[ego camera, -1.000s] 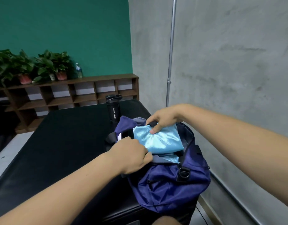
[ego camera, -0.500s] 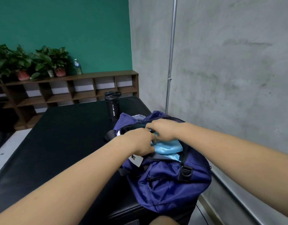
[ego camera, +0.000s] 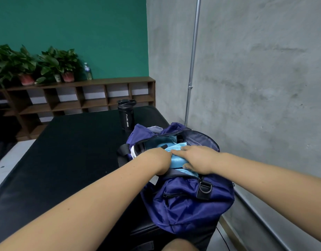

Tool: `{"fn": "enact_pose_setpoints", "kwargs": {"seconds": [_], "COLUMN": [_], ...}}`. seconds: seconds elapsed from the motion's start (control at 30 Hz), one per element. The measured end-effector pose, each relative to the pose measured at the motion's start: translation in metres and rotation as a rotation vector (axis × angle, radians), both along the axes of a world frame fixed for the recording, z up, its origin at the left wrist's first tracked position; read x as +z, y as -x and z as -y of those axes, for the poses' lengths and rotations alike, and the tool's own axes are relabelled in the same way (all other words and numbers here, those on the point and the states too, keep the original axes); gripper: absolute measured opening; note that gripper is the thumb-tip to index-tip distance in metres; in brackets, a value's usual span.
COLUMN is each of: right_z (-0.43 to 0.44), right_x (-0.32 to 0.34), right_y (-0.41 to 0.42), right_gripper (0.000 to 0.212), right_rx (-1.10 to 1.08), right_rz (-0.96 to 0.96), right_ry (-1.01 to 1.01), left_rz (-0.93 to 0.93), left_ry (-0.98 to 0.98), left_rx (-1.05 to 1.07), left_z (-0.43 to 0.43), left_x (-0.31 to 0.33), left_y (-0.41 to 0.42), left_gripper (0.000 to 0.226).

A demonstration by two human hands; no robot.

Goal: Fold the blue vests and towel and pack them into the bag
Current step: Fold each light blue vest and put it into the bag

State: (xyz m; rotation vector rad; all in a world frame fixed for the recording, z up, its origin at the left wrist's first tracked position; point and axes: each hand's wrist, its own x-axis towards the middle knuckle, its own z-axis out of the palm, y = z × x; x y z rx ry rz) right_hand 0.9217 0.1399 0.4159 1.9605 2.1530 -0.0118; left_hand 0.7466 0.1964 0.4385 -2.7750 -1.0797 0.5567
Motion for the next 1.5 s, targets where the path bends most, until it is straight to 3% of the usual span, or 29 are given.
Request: {"fn": "enact_pose_setpoints", "kwargs": {"seconds": [0.07,0.23,0.37,0.47,0.63,0.77,0.9,1.0,1.1,1.2,1.5], "right_z": [-0.009,-0.02,-0.016,-0.015,-0.017,-0.011,-0.002,0.002,0.004,0.004,-0.001], "right_x": [-0.005,-0.013,-0.019,-0.016,0.013,0.038,0.055,0.058,0.048,0.028,-0.041], "right_y": [0.003,0.01,0.015,0.016,0.02,0.027,0.061,0.1,0.147,0.197,0.319], "right_gripper": [0.061,0.067,0.072,0.069,0.059,0.054,0.047,0.036,0.026,0.03,0.033], "right_rx": [-0.009,-0.042,-0.054,-0.063,-0.078,-0.05,0.047,0.163,0.307,0.429,0.467], "right_rz": [-0.01,0.032,0.12,0.082,0.031,-0.117,-0.255,-0.309,-0.237,-0.167,-0.399], "right_ry": [0.023,0.079,0.251,0.324,0.279,0.006,-0.172,-0.315,-0.497,-0.584,-0.365], "left_rz": [-0.064,-0.071,-0.144,-0.181,0.044,0.354,0.696,0.87,0.931,0.898,0.797], "left_ry": [-0.003,-0.03,0.0,0.071,0.043,-0.021,-0.093,-0.09,-0.093,-0.071,-0.06], "left_rx": [0.007,0.023,-0.019,-0.002,-0.056,-0.101,-0.174,-0.115,-0.002,0.104,0.42], "left_z": [-0.004,-0.018,-0.015,-0.015,-0.008,0.001,0.011,0.019,0.025,0.032,0.04], "left_x": [-0.005,-0.007,-0.022,-0.026,-0.006,0.004,0.001,-0.001,-0.008,-0.019,-0.054], "left_y": [-0.001,0.002,0.006,0.012,0.031,0.064,0.122,0.171,0.221,0.272,0.419], "left_gripper": [0.07,0.065,0.071,0.077,0.053,0.056,0.045,0.036,0.032,0.033,0.028]}}
